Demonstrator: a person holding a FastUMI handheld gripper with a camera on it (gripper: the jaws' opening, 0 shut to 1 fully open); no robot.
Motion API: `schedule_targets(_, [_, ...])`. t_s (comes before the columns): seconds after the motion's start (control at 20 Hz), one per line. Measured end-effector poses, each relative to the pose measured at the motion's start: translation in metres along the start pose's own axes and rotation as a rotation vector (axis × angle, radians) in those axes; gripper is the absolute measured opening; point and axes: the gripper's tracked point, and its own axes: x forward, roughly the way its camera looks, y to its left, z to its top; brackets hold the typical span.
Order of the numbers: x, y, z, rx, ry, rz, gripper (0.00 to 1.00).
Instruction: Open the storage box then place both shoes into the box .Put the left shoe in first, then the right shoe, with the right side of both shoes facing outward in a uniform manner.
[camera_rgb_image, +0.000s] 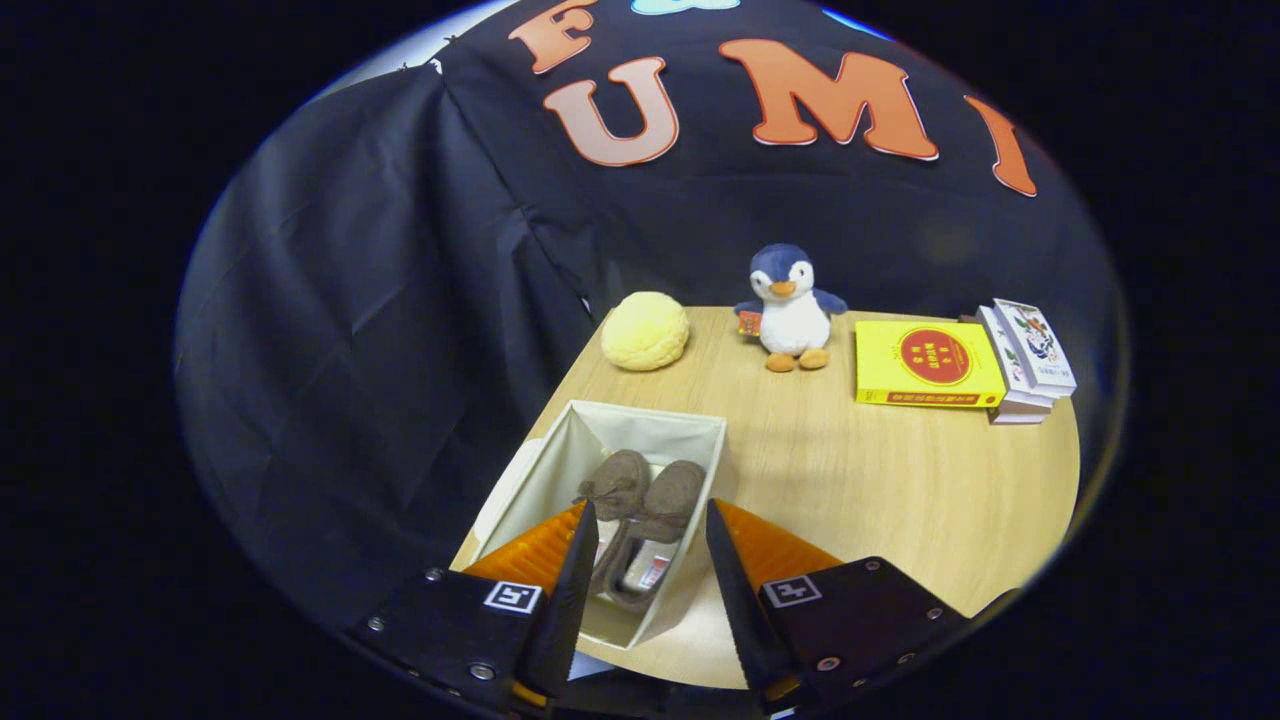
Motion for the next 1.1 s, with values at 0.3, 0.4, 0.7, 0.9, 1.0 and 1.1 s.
schedule_targets(0.3, [-0.057,-0.054,0.047,-0.018,-0.208,-0.064,0.85])
schedule_targets(0.4, [-0.077,-0.070,0.062,-0.046,-0.292,-0.101,0.87])
schedule_targets(0.7, [-0.126,-0.111,0.088,-0.092,-0.455,-0.163,0.98])
schedule_targets(0.9, [-0.153,-0.127,0.105,-0.112,-0.587,-0.179,0.98])
schedule_targets(1.0, [-0.169,-0.131,0.113,-0.136,-0.659,-0.178,0.98])
schedule_targets(1.1, [-0.184,-0.135,0.121,-0.179,-0.738,-0.186,0.98])
